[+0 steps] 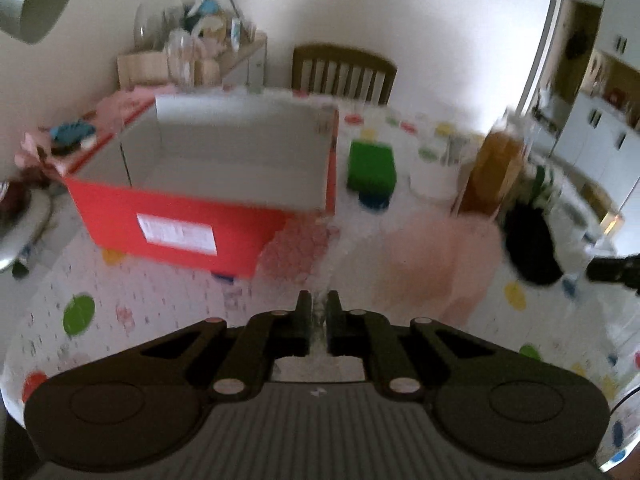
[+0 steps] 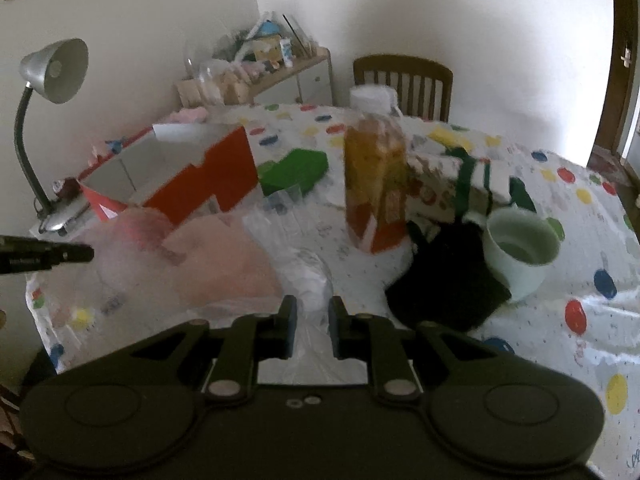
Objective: Organize soft objects
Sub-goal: 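Lower the plastic bag into the cardboard box and open the right gripper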
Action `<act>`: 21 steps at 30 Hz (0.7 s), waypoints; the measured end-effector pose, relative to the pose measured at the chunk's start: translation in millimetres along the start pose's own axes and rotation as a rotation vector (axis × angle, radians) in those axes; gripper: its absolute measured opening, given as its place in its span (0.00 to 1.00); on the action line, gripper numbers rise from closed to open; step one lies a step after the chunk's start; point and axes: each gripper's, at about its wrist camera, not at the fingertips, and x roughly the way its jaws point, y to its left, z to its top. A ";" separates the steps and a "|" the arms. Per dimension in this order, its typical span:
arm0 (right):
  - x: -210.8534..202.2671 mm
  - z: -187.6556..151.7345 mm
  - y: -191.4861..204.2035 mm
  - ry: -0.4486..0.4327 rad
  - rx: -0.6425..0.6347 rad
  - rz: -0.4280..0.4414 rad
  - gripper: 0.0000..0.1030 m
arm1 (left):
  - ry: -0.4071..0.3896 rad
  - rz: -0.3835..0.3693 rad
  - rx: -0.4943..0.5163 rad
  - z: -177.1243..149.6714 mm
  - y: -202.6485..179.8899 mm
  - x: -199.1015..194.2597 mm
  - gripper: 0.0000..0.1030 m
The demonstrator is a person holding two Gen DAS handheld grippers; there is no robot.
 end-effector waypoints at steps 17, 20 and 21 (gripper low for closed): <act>28.9 84.7 80.7 -0.078 0.049 0.058 0.16 | -0.166 -0.148 -0.007 90.5 57.3 -24.8 0.07; 42.7 102.9 98.6 -0.089 0.053 0.063 0.16 | -0.180 -0.140 -0.005 107.4 73.9 -18.4 0.07; 47.7 109.1 104.6 -0.092 0.054 0.067 0.16 | -0.184 -0.138 -0.005 112.3 79.1 -16.5 0.07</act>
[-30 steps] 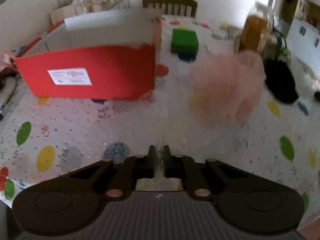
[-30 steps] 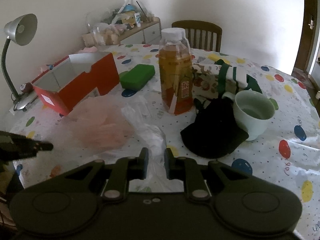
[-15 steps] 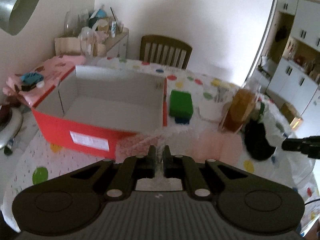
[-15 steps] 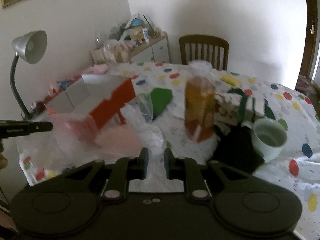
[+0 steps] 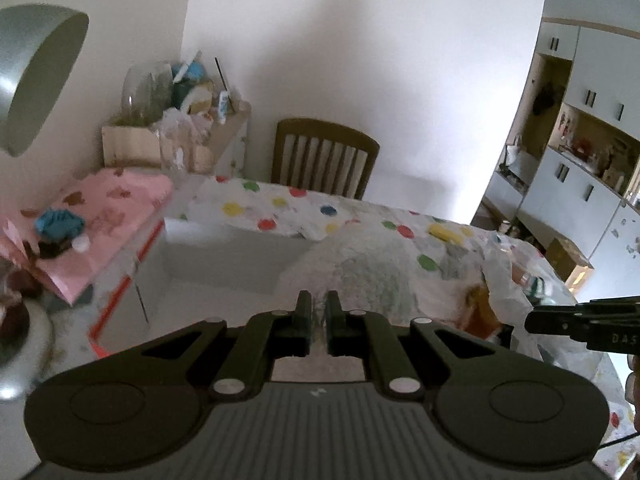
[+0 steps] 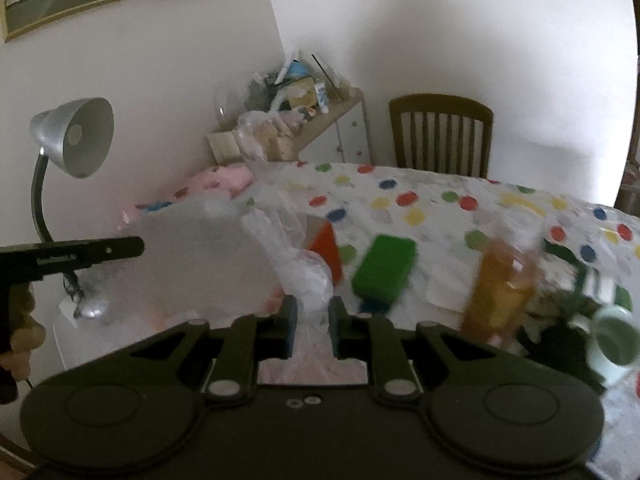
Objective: Organize soft objects
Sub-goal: 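Lower the plastic bag into the cardboard box and open the right gripper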
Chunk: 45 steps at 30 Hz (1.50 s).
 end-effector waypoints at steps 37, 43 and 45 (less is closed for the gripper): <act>251.4 41.0 80.7 0.245 0.115 -0.073 0.16 | 0.295 0.116 0.140 26.4 122.8 164.7 0.07; 261.8 30.7 88.0 0.303 0.065 -0.103 0.16 | 0.377 0.101 0.141 16.7 124.4 183.7 0.07; 264.2 27.9 89.1 0.319 0.054 -0.111 0.18 | 0.402 0.099 0.150 13.3 123.5 188.8 0.07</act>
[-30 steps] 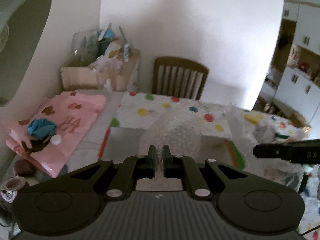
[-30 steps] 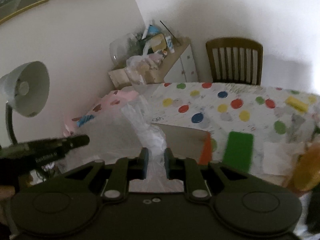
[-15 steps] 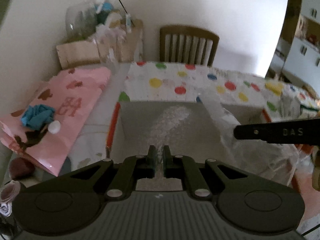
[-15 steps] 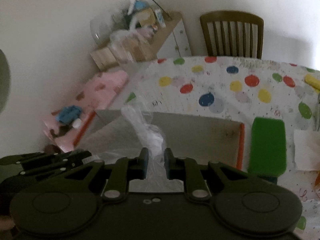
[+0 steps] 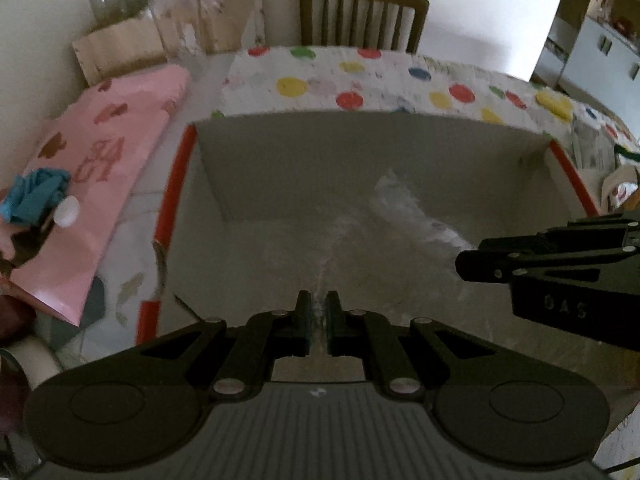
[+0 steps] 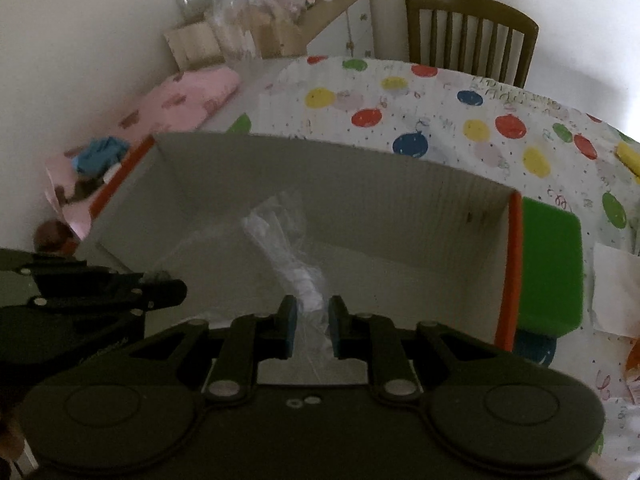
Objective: Organize soft objects
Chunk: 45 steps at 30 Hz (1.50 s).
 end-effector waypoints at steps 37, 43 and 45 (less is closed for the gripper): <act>-131.6 -32.5 -17.5 -0.195 -0.054 0.073 0.71 | -0.119 -0.044 -0.006 -21.0 -15.9 -54.9 0.73; -166.1 -53.0 -29.3 -0.255 -0.053 0.074 0.84 | -0.201 -0.079 -0.007 -25.3 -27.3 -87.3 0.73; -177.8 -59.2 -34.3 -0.278 -0.057 0.072 0.87 | -0.232 -0.097 0.002 -28.7 -35.9 -99.8 0.78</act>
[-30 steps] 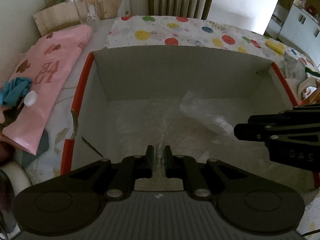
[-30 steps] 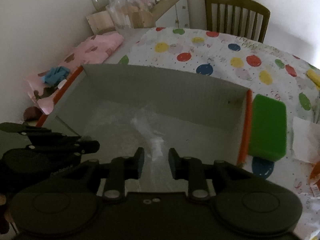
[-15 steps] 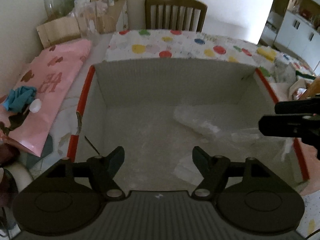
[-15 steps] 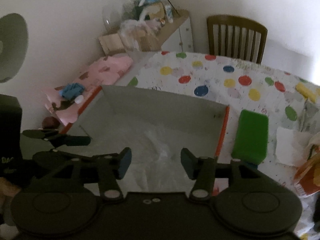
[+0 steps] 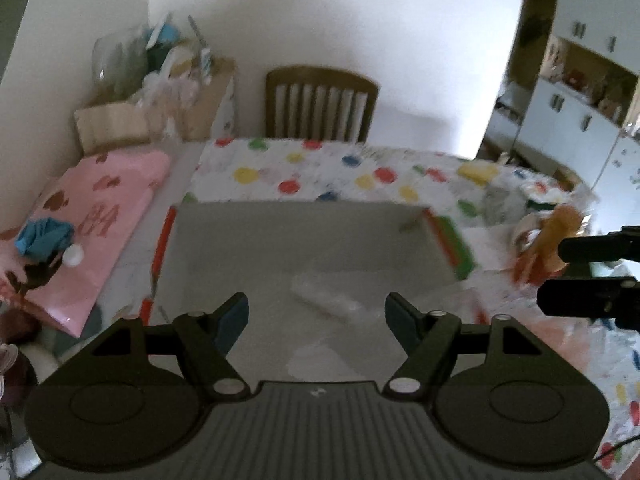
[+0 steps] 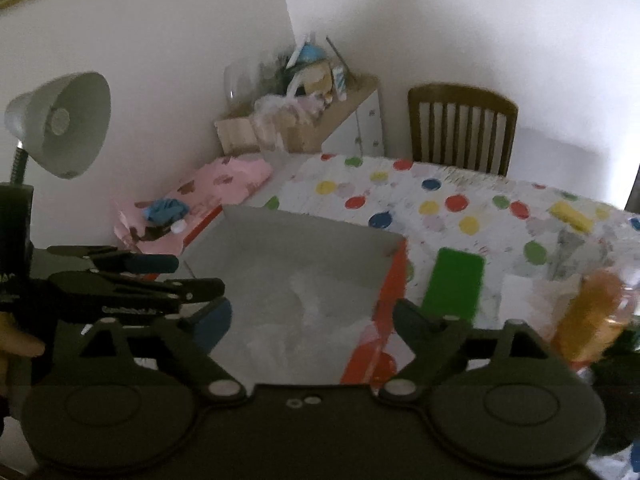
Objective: Organize soft objects
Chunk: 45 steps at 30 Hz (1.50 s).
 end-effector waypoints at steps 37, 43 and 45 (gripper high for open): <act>-115.2 -128.4 -231.2 -0.045 0.155 -0.295 0.98 | -0.042 -0.220 -0.005 -62.8 -218.8 24.3 1.00; -90.0 -140.7 -267.1 0.003 0.196 -0.323 0.95 | -0.005 -0.179 0.017 -79.5 -233.2 47.2 1.00; -80.6 -142.3 -277.9 0.016 0.210 -0.325 0.94 | 0.011 -0.166 0.033 -85.4 -239.2 54.0 1.00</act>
